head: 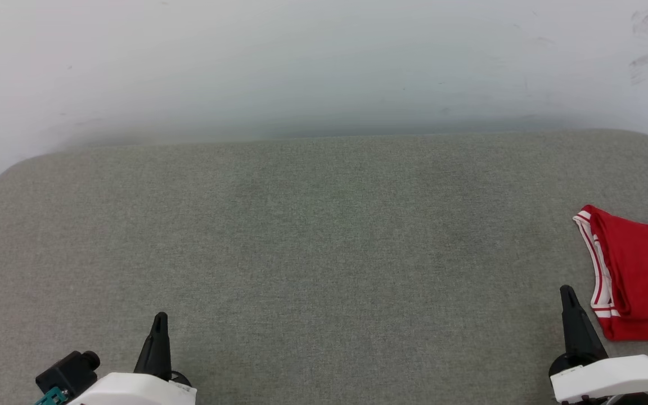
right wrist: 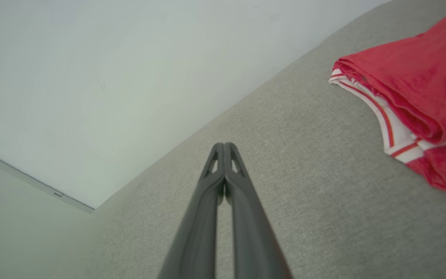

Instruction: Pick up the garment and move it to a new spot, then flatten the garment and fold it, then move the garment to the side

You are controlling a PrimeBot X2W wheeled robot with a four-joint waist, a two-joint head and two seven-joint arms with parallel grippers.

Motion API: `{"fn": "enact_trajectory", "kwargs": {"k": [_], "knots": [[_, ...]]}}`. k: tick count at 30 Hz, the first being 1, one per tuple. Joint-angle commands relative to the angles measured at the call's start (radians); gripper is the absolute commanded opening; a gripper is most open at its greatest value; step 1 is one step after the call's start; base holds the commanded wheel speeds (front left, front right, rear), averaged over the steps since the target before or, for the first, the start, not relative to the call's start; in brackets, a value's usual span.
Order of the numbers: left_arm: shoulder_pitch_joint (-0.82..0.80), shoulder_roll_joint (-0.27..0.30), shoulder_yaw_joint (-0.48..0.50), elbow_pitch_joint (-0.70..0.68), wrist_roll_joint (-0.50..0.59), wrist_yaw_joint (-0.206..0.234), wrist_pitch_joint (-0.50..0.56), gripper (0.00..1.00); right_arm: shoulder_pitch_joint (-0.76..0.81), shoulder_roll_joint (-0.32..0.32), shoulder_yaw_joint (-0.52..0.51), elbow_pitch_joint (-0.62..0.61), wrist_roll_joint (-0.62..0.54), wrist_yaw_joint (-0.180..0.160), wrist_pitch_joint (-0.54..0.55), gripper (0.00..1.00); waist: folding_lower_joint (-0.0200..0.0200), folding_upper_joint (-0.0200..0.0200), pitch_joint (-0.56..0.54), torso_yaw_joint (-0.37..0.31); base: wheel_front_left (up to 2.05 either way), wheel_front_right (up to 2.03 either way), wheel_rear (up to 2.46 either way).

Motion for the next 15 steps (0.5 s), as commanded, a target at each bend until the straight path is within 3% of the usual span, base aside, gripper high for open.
{"fn": "enact_trajectory", "kwargs": {"k": [1, 15], "knots": [[-0.03, 0.001, 0.007, -0.008, -0.03, -0.007, 0.005, 0.0, -0.032, -0.002, -0.004, -0.008, 0.032, 0.0, 0.006, 0.0, 0.0, 0.0, 0.0, 0.0, 0.0, 0.0, 0.0], [-0.06, 0.001, 0.019, 0.011, -0.22, -0.025, 0.052, 0.0, -0.056, -0.002, -0.011, 0.009, 0.22, 0.0, 0.052, 0.0, 0.0, 0.0, -0.001, 0.0, 0.0, 0.0, 0.0]]}}
